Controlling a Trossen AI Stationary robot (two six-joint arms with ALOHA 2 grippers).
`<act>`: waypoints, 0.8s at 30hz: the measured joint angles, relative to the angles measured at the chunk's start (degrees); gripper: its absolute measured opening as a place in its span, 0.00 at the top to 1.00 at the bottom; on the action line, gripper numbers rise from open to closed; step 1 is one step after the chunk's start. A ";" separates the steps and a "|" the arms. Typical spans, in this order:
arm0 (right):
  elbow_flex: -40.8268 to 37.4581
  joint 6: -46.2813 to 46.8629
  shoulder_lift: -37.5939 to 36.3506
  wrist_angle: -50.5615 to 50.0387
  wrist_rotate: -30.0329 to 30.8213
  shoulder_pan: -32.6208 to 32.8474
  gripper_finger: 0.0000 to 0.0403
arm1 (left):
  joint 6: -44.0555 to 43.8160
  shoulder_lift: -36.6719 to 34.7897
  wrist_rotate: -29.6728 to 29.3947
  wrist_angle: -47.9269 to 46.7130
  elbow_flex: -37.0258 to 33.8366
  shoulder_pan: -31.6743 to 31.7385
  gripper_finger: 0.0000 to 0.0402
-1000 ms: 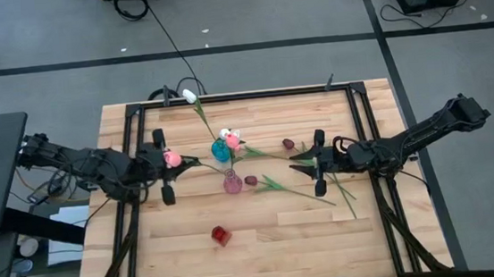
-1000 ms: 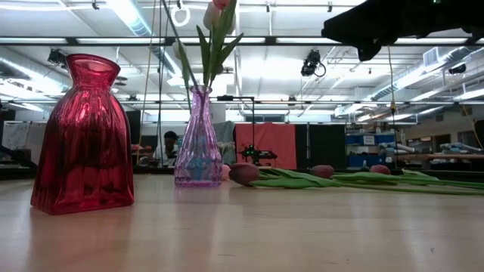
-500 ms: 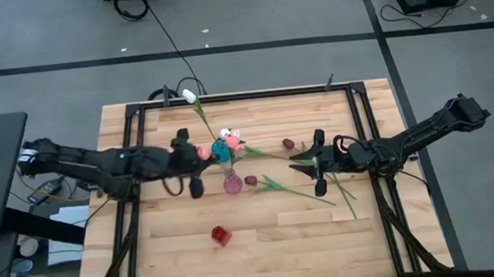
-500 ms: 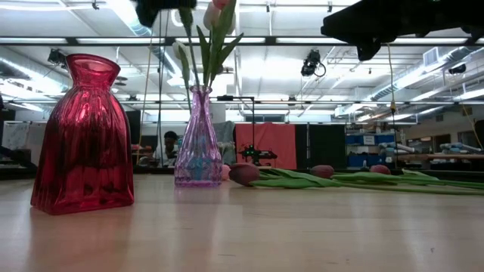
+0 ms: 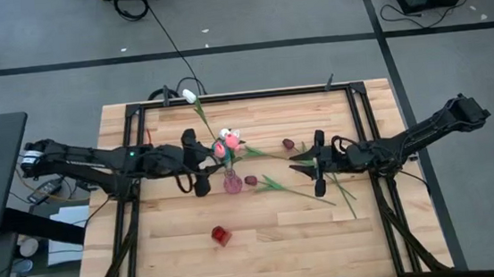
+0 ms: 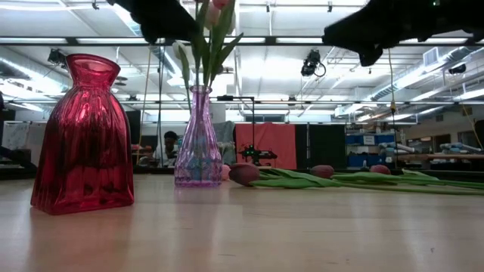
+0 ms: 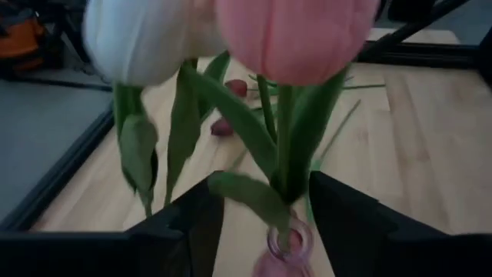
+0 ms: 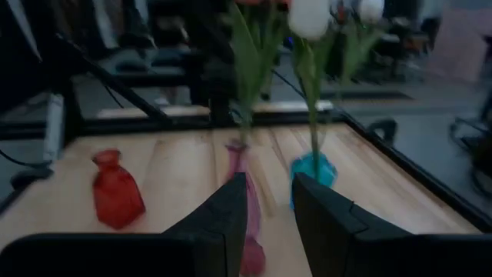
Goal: Sort flowers into vase by color
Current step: Put the right pink tulip into the purple vase, then put the pink tulip into the purple vase
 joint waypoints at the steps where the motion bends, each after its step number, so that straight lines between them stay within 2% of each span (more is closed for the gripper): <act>1: 0.00 0.80 -0.40 -1.66 1.06 0.00 0.71 | -0.65 -0.81 0.01 -1.20 0.00 -0.25 0.50; 4: 0.01 4.30 -2.11 -6.69 5.00 -0.51 0.71 | -2.43 -1.99 0.70 -2.87 0.00 -1.22 0.49; 6: 0.01 6.74 -2.75 -10.16 4.86 -1.65 0.71 | -3.25 -1.99 1.77 -3.81 0.00 -1.80 0.49; 14: 0.02 15.48 -1.28 -23.25 -4.26 -7.14 0.71 | -4.70 -1.87 1.23 -8.75 0.00 -2.25 0.49; 21: 0.04 15.64 5.53 -22.35 -7.46 -12.11 0.71 | -5.21 -2.21 0.40 -17.27 0.00 -3.79 0.50; 24: 0.04 15.62 9.00 -19.85 -10.64 -14.17 0.71 | -5.28 -2.23 -0.51 -17.95 0.00 -4.31 0.50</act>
